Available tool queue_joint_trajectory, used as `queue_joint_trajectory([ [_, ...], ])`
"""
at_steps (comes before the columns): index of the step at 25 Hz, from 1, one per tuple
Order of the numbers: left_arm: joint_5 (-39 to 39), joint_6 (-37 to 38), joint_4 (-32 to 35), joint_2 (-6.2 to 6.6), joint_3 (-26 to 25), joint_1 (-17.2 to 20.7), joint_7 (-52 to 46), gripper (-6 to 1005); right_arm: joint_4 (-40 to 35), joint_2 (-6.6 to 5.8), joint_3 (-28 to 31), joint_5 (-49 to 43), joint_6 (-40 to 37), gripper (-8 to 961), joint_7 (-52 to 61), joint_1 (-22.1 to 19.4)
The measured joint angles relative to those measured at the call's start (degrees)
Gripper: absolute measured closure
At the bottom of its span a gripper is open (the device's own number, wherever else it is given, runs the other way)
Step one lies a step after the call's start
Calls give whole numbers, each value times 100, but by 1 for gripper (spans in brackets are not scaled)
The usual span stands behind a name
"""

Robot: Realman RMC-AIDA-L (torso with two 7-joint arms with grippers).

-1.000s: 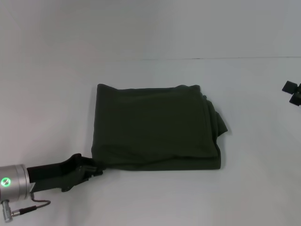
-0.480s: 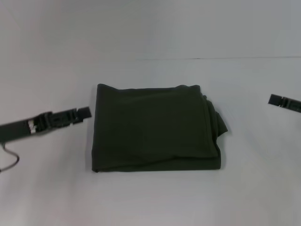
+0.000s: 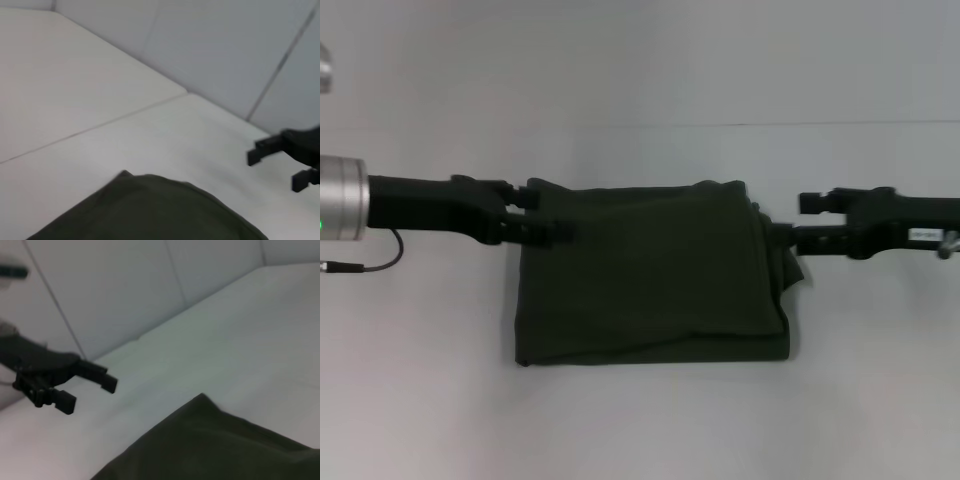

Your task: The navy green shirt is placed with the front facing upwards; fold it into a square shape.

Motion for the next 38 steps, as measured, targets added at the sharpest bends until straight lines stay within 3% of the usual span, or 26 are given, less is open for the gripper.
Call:
queue_joint_trajectory([
  [6,-1,-128,109,-66,350,-33,-34,65,-320,307,-245,-411,141,77,32,277],
  [11,-46,-4,10,-70,351,-48,-396,65,-279,345,-197,-271,-10,77,-23,299],
  [38,-44,522,47,-116,390,-158,-370,66,-212,405,-189,-118,28,76,-179,256],
])
